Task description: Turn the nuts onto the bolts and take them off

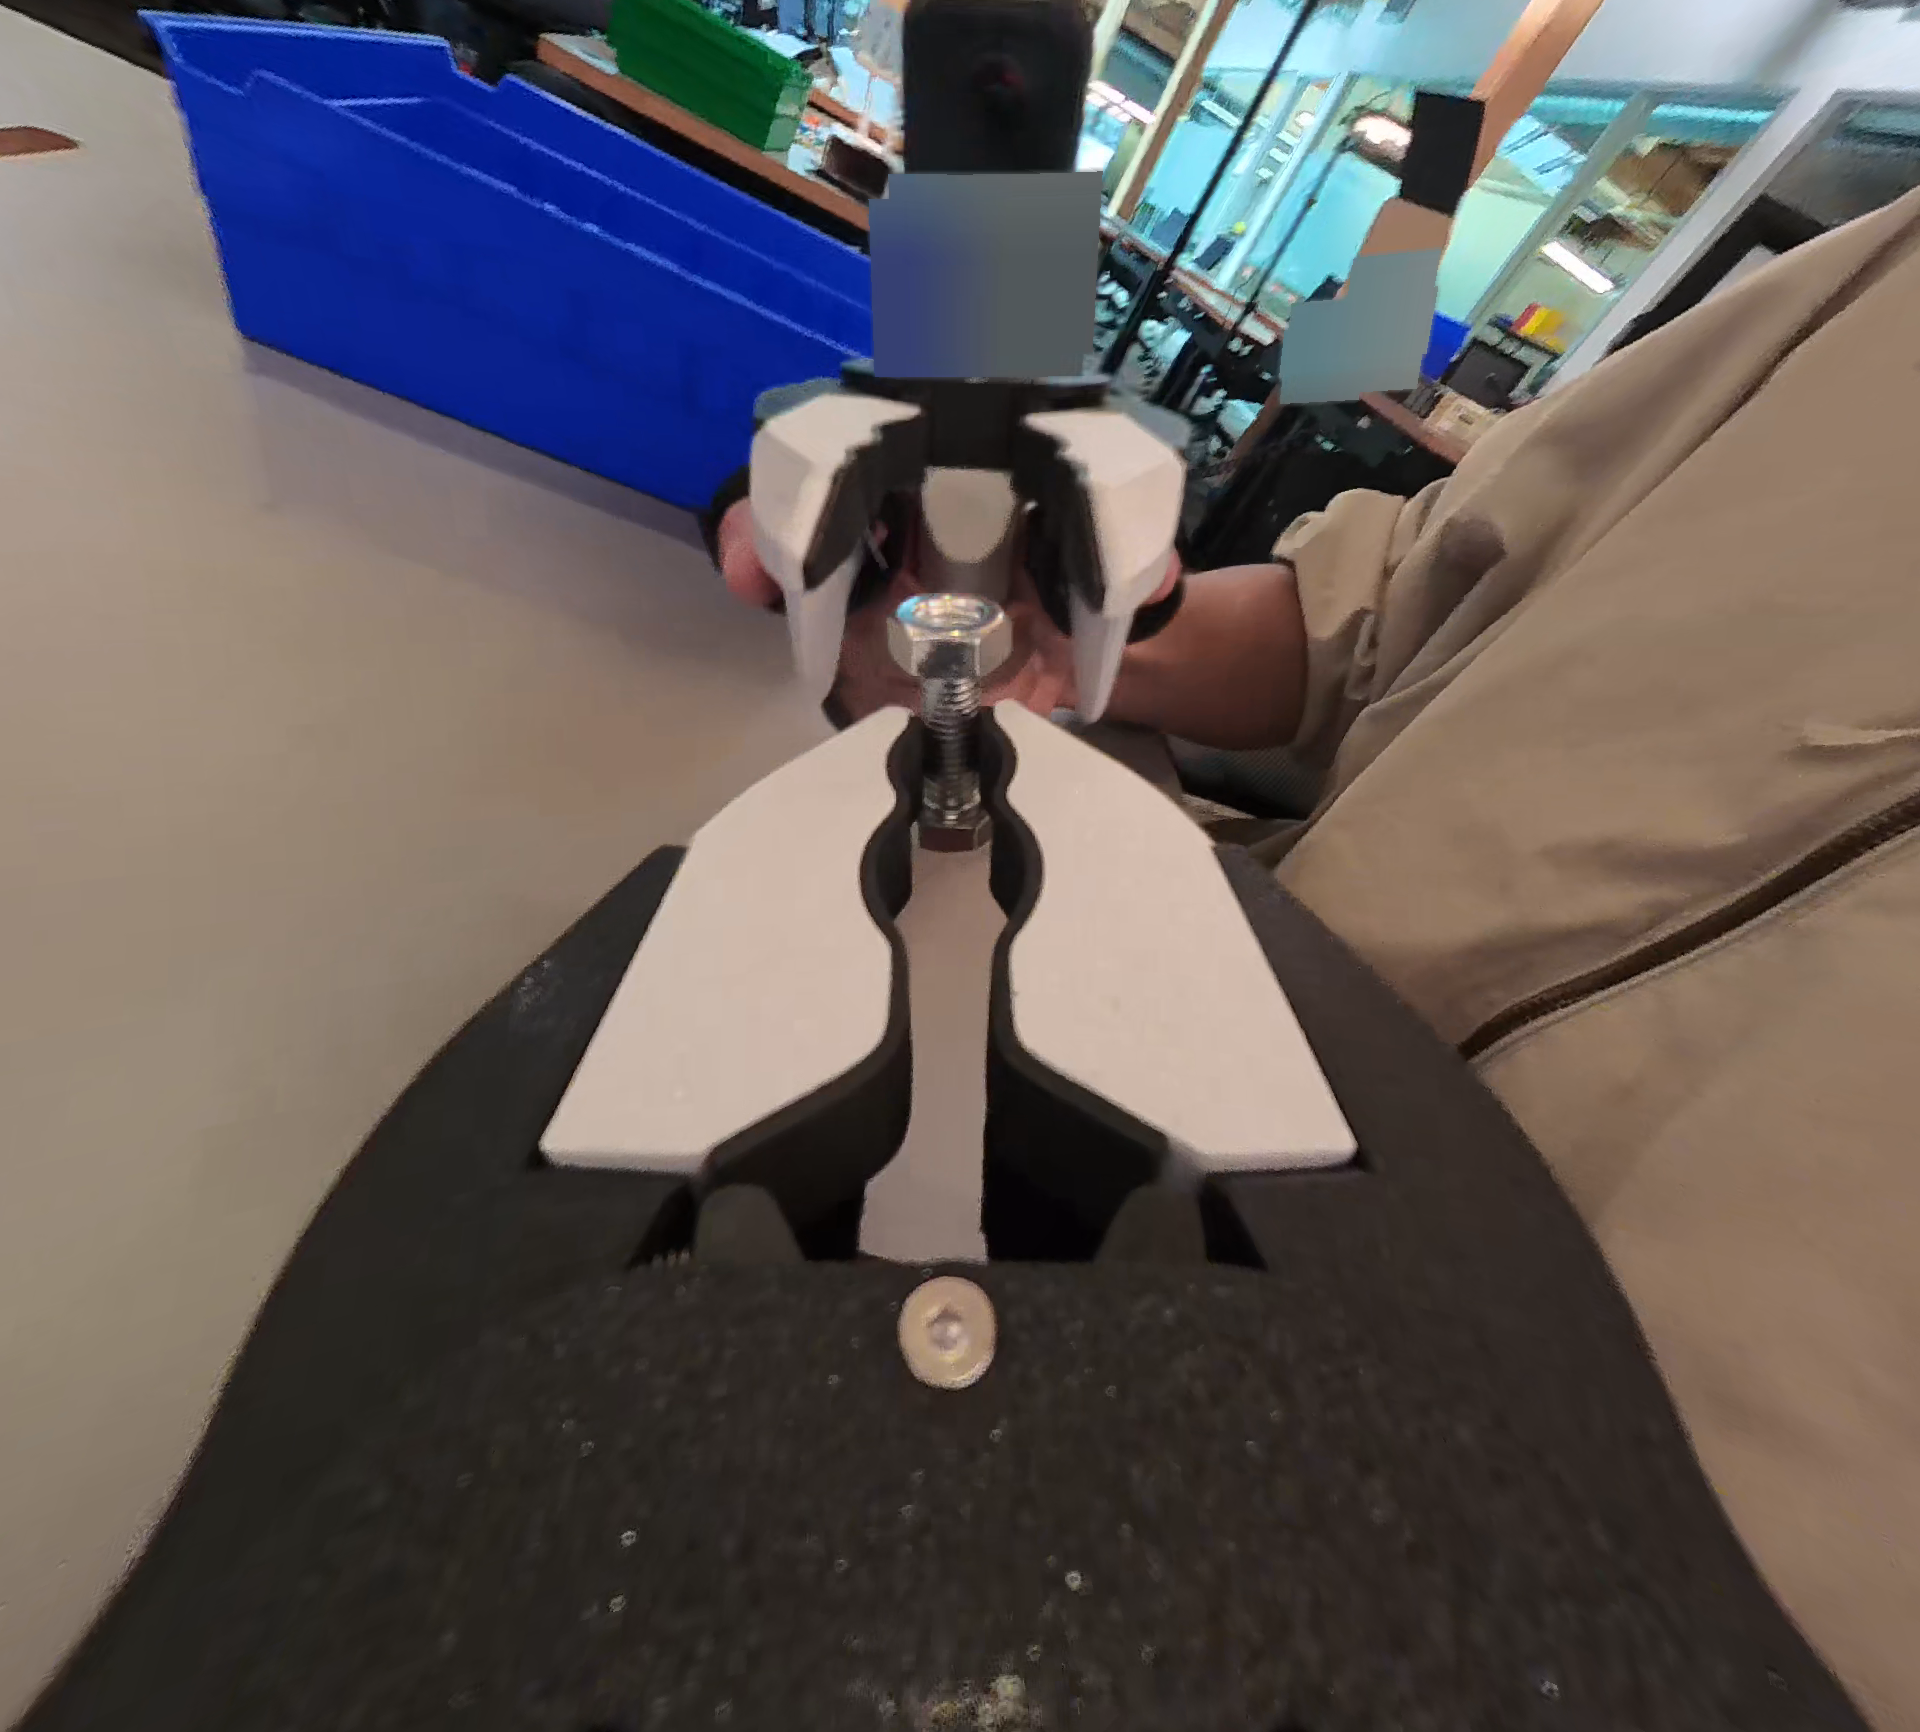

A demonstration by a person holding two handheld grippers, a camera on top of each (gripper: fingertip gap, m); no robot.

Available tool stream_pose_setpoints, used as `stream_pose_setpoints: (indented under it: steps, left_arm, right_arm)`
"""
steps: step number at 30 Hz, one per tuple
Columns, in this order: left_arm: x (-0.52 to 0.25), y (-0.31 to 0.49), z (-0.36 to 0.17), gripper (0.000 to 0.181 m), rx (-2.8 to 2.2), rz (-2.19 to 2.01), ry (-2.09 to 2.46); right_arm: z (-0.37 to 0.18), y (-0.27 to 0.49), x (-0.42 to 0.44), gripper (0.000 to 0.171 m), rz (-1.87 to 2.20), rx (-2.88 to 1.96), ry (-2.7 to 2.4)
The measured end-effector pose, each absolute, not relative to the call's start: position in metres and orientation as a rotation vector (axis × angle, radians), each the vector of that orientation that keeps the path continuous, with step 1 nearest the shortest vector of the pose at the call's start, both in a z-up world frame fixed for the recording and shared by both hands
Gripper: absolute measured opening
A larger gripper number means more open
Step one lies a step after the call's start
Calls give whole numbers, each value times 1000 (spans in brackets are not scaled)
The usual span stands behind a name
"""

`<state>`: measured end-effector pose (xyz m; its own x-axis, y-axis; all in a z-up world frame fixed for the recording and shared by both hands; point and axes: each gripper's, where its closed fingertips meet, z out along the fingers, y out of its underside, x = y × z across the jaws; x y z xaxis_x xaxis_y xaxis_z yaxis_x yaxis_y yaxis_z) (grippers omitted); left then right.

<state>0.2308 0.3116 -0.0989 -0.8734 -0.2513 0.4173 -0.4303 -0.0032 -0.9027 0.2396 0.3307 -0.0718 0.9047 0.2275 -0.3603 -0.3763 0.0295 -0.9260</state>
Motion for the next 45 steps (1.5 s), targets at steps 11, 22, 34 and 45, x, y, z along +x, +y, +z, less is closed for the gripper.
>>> stream_pose_setpoints:
  steps: [11, 22, 34, 45]
  left_arm:
    - [263, 319, -109, 9, 990, 2074, -2481]
    - [270, 329, -108, 9, 1098, 2097, -2437]
    - [260, 316, -108, 9, 965, 2082, -2503]
    - [259, 313, -113, 36, 919, 2054, -2608]
  right_arm:
    - [-89, 340, 262, 18, 319, -1521, 353]
    - [-80, 334, 271, 35, 159, -1488, 396]
    - [-86, 338, 259, 18, 335, -1606, 201]
    - [-70, 336, 260, 17, 389, -1543, 229]
